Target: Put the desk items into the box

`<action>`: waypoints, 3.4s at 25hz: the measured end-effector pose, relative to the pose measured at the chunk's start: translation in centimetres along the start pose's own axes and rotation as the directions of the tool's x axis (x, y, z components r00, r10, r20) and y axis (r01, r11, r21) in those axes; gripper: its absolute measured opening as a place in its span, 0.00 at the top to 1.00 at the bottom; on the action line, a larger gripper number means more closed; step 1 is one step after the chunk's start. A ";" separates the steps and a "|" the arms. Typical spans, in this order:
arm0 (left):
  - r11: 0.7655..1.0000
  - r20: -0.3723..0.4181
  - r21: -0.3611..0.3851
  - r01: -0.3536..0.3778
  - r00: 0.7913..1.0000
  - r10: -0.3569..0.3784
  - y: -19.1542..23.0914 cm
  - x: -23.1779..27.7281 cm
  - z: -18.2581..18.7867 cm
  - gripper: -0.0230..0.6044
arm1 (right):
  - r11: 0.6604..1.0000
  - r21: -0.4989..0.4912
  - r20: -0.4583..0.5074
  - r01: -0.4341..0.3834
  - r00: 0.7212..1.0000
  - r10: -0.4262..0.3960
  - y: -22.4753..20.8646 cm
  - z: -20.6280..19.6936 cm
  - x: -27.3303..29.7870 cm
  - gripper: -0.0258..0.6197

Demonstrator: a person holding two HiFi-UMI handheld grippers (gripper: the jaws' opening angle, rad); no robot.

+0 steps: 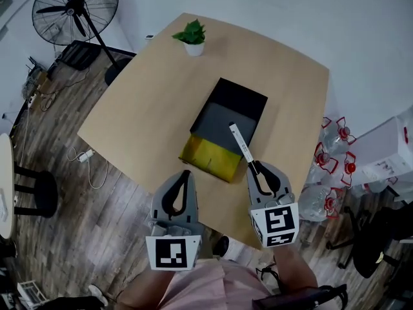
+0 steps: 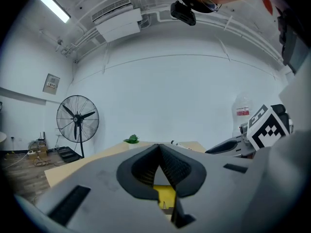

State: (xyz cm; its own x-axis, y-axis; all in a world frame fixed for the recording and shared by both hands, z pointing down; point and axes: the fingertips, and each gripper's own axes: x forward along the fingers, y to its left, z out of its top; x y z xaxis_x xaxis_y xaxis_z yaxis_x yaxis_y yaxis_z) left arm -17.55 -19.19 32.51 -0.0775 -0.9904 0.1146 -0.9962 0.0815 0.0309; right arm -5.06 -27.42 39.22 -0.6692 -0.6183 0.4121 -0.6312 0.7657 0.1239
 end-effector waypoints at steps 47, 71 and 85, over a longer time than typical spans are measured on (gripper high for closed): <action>0.980 -0.208 -0.127 -0.152 0.970 0.124 9.6 4.6 -10.6 0.95 | 0.962 -0.053 -0.394 -0.268 0.890 0.227 7.0 -11.4 12.4 0.84; 0.997 -0.105 -0.066 -0.033 0.994 0.026 5.6 2.6 -5.0 0.95 | 0.993 0.024 -0.175 -0.114 0.978 0.117 4.9 -5.3 7.2 0.86; 0.989 0.101 0.101 0.111 0.988 -0.121 -4.4 -1.8 7.2 0.95 | 0.988 0.076 0.229 0.134 0.962 -0.148 -1.3 5.7 -8.9 0.96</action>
State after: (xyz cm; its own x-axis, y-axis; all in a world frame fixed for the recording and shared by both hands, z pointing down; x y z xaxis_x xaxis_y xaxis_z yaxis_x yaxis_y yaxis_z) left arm -13.32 -18.52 25.05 0.0399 -0.9992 0.0093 -0.9976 -0.0404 -0.0569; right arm -0.54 -23.91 30.28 -0.6402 -0.7488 0.1719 -0.7431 0.6603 0.1086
